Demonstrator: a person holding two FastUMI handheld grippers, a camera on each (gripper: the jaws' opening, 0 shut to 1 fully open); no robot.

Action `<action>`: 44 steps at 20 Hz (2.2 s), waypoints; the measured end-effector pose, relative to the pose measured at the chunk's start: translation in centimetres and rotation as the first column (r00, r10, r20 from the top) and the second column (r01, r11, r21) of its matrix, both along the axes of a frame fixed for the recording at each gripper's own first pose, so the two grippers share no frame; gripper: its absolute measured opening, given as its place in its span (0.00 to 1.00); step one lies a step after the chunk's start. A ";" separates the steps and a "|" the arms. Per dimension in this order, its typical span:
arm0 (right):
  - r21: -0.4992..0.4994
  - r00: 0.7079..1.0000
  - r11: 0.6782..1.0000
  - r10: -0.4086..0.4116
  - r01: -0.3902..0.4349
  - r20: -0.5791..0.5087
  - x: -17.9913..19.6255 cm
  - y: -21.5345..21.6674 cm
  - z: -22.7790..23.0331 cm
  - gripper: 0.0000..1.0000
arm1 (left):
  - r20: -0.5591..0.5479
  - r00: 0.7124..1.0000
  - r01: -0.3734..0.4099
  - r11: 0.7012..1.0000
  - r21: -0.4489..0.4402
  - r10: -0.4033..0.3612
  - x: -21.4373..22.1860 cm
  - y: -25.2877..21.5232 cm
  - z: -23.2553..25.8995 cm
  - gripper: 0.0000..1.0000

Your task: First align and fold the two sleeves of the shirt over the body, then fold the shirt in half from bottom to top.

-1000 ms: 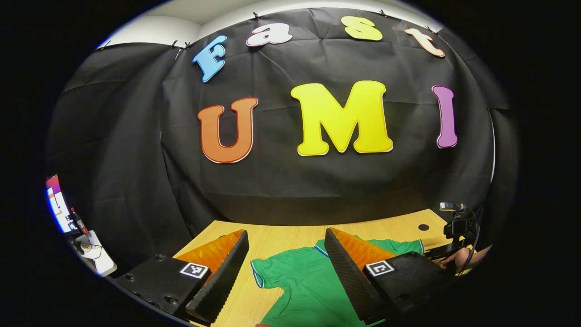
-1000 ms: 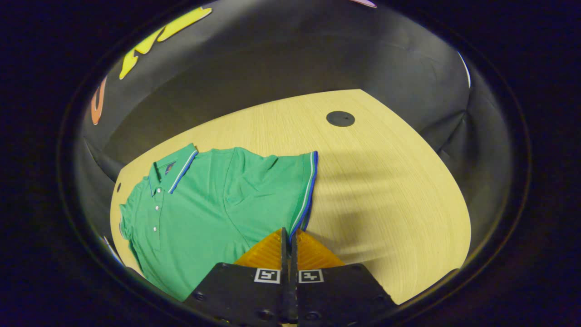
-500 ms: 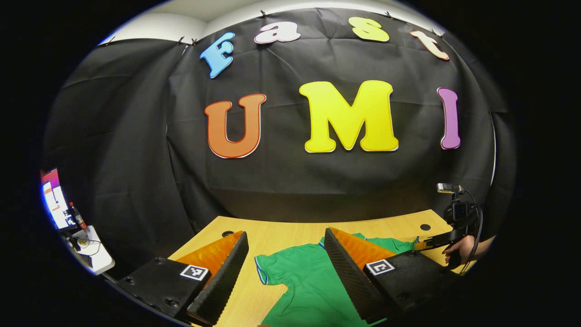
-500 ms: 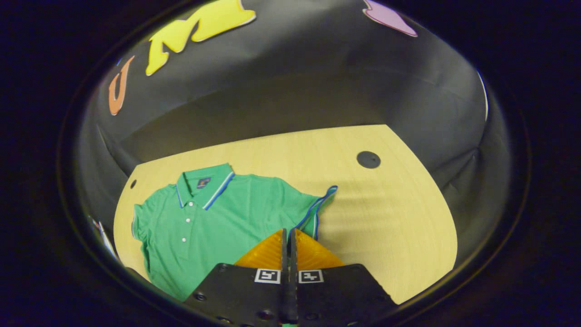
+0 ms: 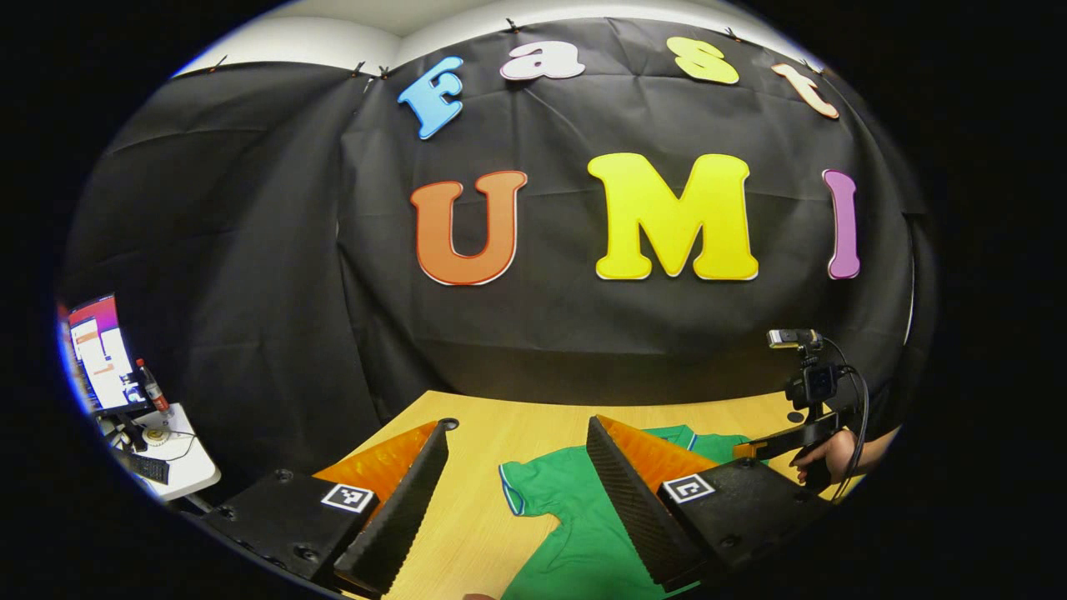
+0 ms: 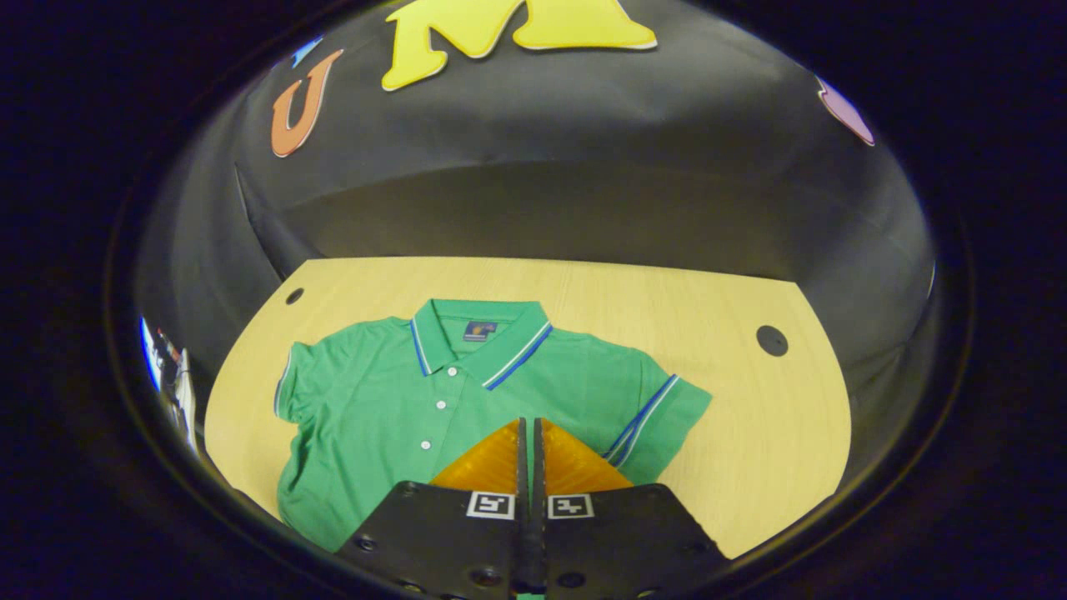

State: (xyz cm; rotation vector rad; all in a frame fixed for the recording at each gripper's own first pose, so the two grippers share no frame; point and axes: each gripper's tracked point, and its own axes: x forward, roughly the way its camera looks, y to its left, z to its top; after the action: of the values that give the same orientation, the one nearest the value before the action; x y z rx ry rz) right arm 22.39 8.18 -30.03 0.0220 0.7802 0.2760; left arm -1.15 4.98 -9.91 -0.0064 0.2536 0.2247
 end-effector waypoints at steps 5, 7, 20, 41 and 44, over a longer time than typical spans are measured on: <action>-0.028 0.994 0.994 -0.106 0.105 -0.021 -0.6 -2.9 -0.7 0.37 | -0.009 1.000 -0.023 1.000 -0.021 0.023 -0.1 2.0 -1.0 1.00; -0.045 0.987 0.986 -0.162 0.161 -0.018 -1.1 -5.1 -1.3 0.72 | -0.017 1.000 -0.012 0.999 -0.032 0.012 0.3 2.1 -1.5 1.00; -0.083 0.982 0.987 -0.147 0.137 -0.121 0.9 -5.0 -8.2 0.67 | -0.057 0.997 0.049 0.999 -0.006 -0.050 1.4 1.0 -2.3 1.00; 0.039 0.986 0.988 -0.142 0.146 -0.085 0.9 -6.1 -2.6 0.00 | -0.061 0.993 0.105 0.994 -0.008 -0.105 2.8 -1.2 -2.4 1.00; 0.064 0.998 0.996 -0.057 0.059 -0.039 1.0 -2.1 -0.7 0.00 | -0.057 0.993 0.103 0.995 -0.008 -0.104 2.5 -1.1 -2.2 1.00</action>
State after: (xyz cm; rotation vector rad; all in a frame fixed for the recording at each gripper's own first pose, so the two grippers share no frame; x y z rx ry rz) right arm 23.41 6.13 -30.74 0.1115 0.8062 0.2462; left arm 1.34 3.92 -12.16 0.0086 0.3112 0.1213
